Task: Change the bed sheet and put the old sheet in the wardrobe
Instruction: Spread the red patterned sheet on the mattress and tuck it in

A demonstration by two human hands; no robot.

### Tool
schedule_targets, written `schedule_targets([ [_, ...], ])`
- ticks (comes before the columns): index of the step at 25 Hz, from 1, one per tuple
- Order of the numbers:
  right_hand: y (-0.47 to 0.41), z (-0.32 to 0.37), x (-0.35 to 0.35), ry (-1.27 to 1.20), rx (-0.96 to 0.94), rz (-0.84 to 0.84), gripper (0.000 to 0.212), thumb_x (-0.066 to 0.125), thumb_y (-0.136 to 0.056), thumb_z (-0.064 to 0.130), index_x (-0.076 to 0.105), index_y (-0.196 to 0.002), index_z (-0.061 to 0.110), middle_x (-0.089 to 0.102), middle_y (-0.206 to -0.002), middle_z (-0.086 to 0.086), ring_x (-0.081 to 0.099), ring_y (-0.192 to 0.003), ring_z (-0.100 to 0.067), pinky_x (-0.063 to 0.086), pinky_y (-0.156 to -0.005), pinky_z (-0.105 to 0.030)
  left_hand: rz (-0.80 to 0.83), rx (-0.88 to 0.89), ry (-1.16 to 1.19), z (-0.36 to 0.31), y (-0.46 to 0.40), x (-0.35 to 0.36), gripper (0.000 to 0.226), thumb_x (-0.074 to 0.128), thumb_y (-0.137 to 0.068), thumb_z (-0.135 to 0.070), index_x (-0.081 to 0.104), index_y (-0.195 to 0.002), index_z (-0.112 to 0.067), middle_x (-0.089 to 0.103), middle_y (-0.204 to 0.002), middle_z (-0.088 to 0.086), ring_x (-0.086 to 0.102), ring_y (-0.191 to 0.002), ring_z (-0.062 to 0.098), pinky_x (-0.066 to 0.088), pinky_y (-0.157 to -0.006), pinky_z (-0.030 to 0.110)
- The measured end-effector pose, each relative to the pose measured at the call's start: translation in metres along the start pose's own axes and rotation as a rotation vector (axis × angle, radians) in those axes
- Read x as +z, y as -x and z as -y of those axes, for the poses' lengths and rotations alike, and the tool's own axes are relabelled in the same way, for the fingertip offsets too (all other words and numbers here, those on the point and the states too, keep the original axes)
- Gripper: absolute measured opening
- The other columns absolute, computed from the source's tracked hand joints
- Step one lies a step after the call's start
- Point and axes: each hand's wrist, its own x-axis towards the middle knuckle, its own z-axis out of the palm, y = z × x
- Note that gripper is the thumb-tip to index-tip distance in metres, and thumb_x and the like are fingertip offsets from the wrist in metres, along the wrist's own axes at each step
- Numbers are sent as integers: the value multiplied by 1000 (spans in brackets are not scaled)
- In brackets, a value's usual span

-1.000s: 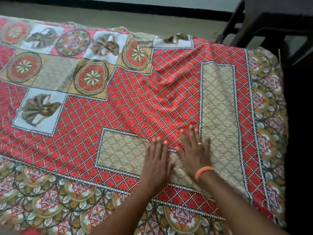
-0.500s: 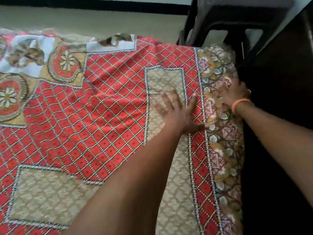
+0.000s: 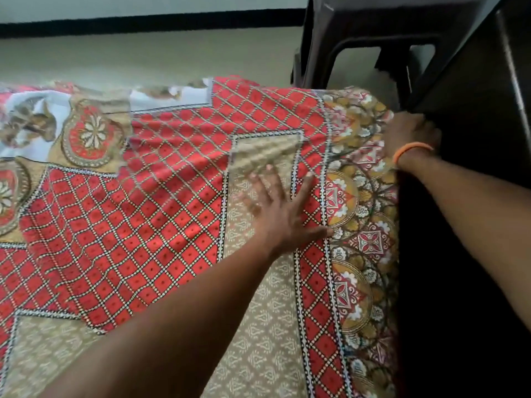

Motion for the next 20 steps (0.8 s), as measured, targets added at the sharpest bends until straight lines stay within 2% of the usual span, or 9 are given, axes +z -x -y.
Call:
schedule_targets([
  [3, -19, -45, -7, 196, -143, -42, 29, 50, -97, 22, 67, -102, -1, 67, -101, -28, 65, -95, -46, 50, -82, -45, -42, 200, 1, -31, -16, -12, 102, 40, -77, -87, -11, -153, -41, -24, -160, 15, -23, -144, 44, -11, -111, 70],
  [5, -10, -40, 12, 181, -91, 55, 27, 54, -95, 20, 65, -107, -1, 66, -107, -28, 64, -99, -46, 50, -83, -46, -26, 228, -50, -45, -27, -9, 108, 37, -75, -90, -15, -153, -37, -27, -159, 14, -26, -144, 41, -12, -111, 70],
  [8, 13, -16, 43, -250, 219, 219, 37, 41, -102, 17, 52, -129, -5, 53, -131, -31, 52, -121, -46, 43, -97, -48, -27, 205, -112, -42, -37, 10, 114, 31, -68, -96, -22, -151, -38, -38, -154, 12, -38, -139, 38, -19, -107, 68],
  [10, 33, -30, 64, -547, 384, 333, 42, 44, -102, 20, 46, -134, -7, 50, -138, -24, 50, -126, -36, 40, -102, -32, -32, 219, -96, -39, -42, 17, 115, 28, -66, -98, -23, -150, -38, -40, -153, 12, -39, -138, 38, -22, -106, 68],
  [12, 74, -52, 83, -800, 451, 506, 31, 45, -102, 17, 60, -115, -6, 57, -123, -18, 54, -109, -26, 47, -92, -18, -37, 226, -109, -38, -44, 17, 115, 26, -66, -98, -24, -150, -37, -39, -153, 12, -39, -138, 38, -22, -106, 68],
  [13, 103, -62, 91, -948, 512, 560, 26, 46, -101, 17, 65, -103, -1, 60, -114, -20, 53, -101, -25, 49, -90, -23, -37, 226, -110, -39, -44, 16, 116, 25, -65, -99, -25, -150, -37, -39, -153, 13, -39, -139, 38, -22, -106, 68],
  [15, 162, -78, 98, -1130, 622, 519, 23, 49, -100, 18, 64, -105, 1, 61, -108, -19, 54, -98, -24, 45, -87, -32, -44, 221, -121, -40, -44, 18, 116, 25, -65, -99, -26, -149, -37, -38, -154, 13, -39, -139, 38, -21, -106, 68],
  [18, 242, -107, 102, -1001, 697, 250, 39, 60, -93, 32, 56, -117, 1, 61, -112, -19, 57, -103, -29, 45, -89, -38, -67, 217, -149, -41, -44, 18, 116, 23, -65, -99, -27, -149, -36, -36, -155, 15, -36, -140, 39, -18, -107, 70],
  [20, 290, -120, 102, -1047, 810, 343, 60, 64, -78, 55, 59, -110, 6, 64, -108, -16, 60, -101, -29, 47, -90, -42, -83, 211, -175, -42, -41, 17, 114, 21, -67, -98, -26, -149, -35, -32, -157, 17, -32, -142, 40, -16, -108, 70],
])
